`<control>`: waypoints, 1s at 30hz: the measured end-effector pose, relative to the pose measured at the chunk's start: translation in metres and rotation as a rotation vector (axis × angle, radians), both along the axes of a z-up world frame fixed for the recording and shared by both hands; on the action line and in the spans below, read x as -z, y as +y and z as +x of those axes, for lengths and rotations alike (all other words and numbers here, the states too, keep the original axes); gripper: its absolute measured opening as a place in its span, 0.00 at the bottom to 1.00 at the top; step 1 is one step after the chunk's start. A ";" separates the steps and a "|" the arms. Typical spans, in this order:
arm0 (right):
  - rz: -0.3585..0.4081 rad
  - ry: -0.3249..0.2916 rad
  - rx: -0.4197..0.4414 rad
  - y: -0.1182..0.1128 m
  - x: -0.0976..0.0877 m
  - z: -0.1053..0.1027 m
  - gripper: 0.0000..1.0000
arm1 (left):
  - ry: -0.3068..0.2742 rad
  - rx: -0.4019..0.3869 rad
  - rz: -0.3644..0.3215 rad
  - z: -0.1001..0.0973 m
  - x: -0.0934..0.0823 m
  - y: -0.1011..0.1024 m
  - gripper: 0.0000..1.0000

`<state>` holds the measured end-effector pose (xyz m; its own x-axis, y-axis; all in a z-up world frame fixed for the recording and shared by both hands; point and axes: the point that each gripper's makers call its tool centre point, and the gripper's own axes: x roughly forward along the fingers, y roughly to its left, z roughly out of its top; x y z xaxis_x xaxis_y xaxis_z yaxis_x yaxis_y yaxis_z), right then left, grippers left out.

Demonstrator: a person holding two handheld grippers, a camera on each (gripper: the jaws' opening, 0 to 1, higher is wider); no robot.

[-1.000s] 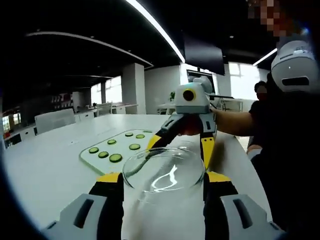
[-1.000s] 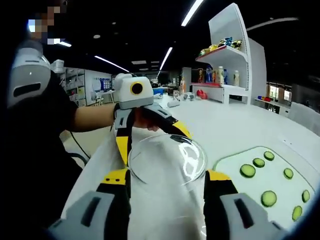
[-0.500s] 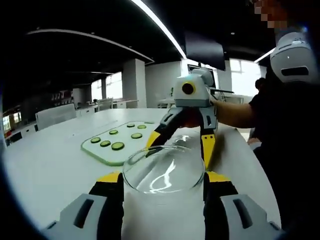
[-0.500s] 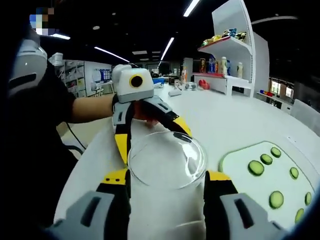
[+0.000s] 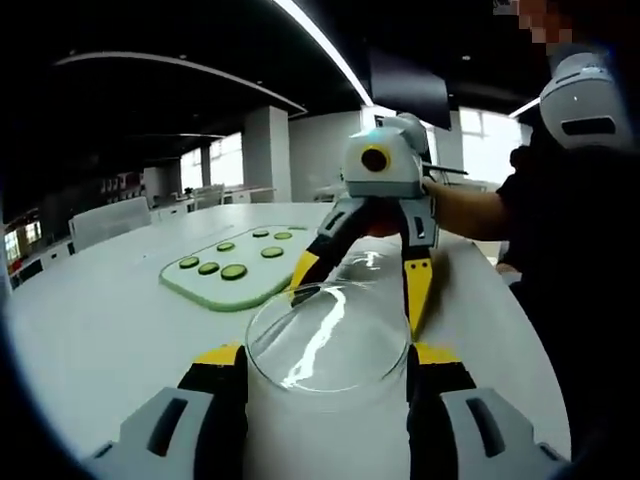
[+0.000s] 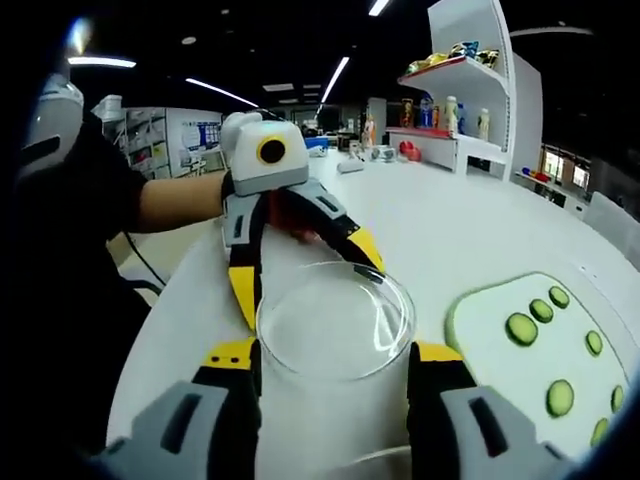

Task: Open the petri dish lid, add cucumber slices into the petri dish, and close the lid

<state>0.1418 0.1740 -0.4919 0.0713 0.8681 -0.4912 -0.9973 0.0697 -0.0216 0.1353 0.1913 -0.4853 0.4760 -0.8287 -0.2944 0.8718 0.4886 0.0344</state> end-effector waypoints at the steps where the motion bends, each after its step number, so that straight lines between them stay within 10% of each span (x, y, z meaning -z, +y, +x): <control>1: -0.002 0.002 -0.001 0.000 0.000 0.000 0.57 | 0.000 0.003 0.001 -0.001 0.000 0.000 0.63; 20: -0.011 0.004 0.001 -0.004 0.000 -0.006 0.63 | 0.002 0.001 -0.013 -0.004 -0.001 -0.001 0.64; 30: 0.122 -0.033 0.117 -0.034 -0.034 0.008 0.70 | -0.035 -0.022 -0.054 -0.007 -0.021 0.004 0.75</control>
